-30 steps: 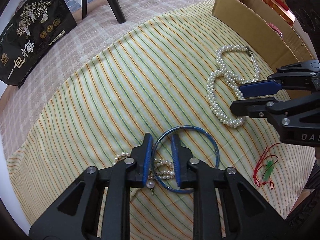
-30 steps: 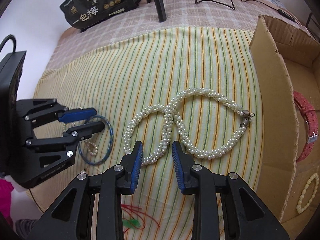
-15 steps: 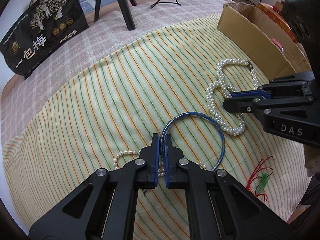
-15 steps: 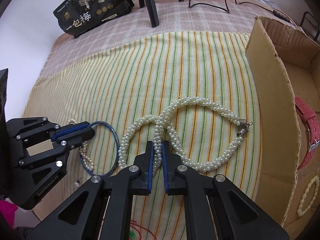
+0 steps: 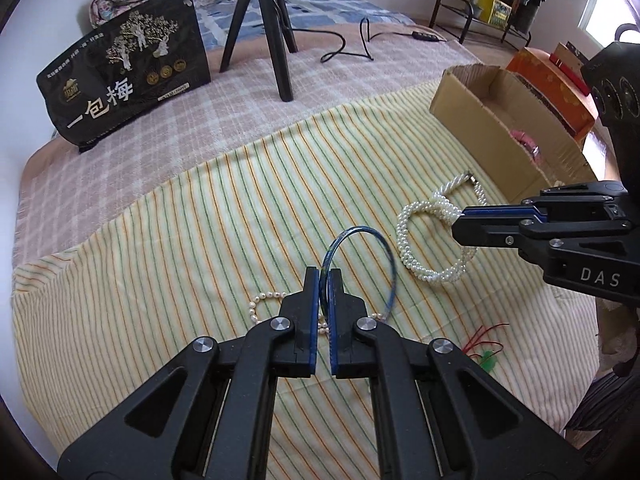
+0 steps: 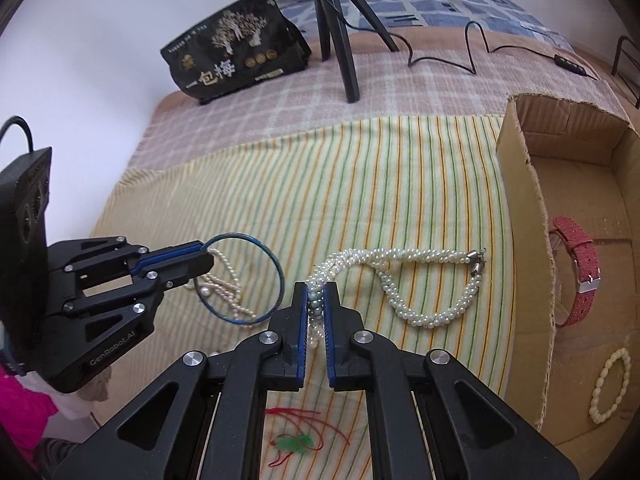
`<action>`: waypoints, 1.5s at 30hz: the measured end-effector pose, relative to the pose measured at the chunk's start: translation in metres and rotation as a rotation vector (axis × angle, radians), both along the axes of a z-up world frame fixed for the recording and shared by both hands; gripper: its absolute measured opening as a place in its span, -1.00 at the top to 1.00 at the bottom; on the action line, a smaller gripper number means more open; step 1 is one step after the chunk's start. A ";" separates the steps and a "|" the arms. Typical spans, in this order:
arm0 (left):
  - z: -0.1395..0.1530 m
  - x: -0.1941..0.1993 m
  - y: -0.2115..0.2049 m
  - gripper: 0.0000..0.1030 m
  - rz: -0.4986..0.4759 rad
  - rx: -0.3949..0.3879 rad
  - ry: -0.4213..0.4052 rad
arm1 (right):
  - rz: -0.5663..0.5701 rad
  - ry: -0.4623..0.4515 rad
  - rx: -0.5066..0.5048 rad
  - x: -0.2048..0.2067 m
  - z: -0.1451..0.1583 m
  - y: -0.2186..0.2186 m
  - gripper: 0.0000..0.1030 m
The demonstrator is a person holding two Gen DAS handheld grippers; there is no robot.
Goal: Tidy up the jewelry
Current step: 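Grasp and lift the pearl necklace with the right tool while the left tool lifts the bangle, then carry both items over the box and open the left tool to drop the bangle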
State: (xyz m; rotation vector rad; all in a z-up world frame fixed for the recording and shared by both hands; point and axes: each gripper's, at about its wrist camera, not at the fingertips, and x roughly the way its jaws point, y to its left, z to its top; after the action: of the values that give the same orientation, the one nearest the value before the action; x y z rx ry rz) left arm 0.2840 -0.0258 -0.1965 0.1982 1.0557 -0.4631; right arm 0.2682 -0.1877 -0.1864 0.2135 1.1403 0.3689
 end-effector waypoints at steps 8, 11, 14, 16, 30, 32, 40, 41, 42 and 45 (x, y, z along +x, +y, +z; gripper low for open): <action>0.022 -0.008 -0.001 0.98 0.013 -0.043 -0.024 | -0.027 -0.031 0.072 -0.013 0.026 -0.010 0.88; 0.033 -0.013 -0.001 0.98 0.016 -0.060 -0.034 | -0.036 -0.046 0.094 -0.020 0.036 -0.016 0.88; 0.044 -0.017 -0.002 0.98 0.024 -0.082 -0.046 | -0.040 -0.068 0.116 -0.028 0.050 -0.021 0.88; 0.053 -0.021 -0.003 0.98 0.025 -0.092 -0.057 | -0.035 -0.089 0.128 -0.033 0.060 -0.025 0.88; 0.103 -0.053 -0.028 0.98 -0.019 -0.143 -0.121 | -0.050 -0.229 0.160 -0.071 0.124 -0.060 0.88; 0.109 -0.057 -0.034 0.98 -0.030 -0.151 -0.130 | -0.057 -0.249 0.155 -0.077 0.133 -0.067 0.88; 0.132 -0.070 -0.060 0.98 -0.083 -0.184 -0.153 | -0.077 -0.324 0.119 -0.094 0.171 -0.098 0.88; 0.134 -0.071 -0.064 0.98 -0.089 -0.189 -0.154 | -0.080 -0.331 0.112 -0.095 0.175 -0.102 0.88; 0.136 -0.072 -0.068 0.98 -0.096 -0.196 -0.154 | -0.083 -0.337 0.102 -0.095 0.179 -0.106 0.88; 0.141 -0.075 -0.083 0.98 -0.122 -0.206 -0.158 | -0.092 -0.351 0.062 -0.096 0.188 -0.118 0.88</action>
State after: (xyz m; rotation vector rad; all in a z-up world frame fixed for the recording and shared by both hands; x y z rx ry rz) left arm 0.2088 -0.1093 -0.0554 0.1141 0.8382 -0.6528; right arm 0.1720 -0.3059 0.0012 0.2442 0.7720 0.3444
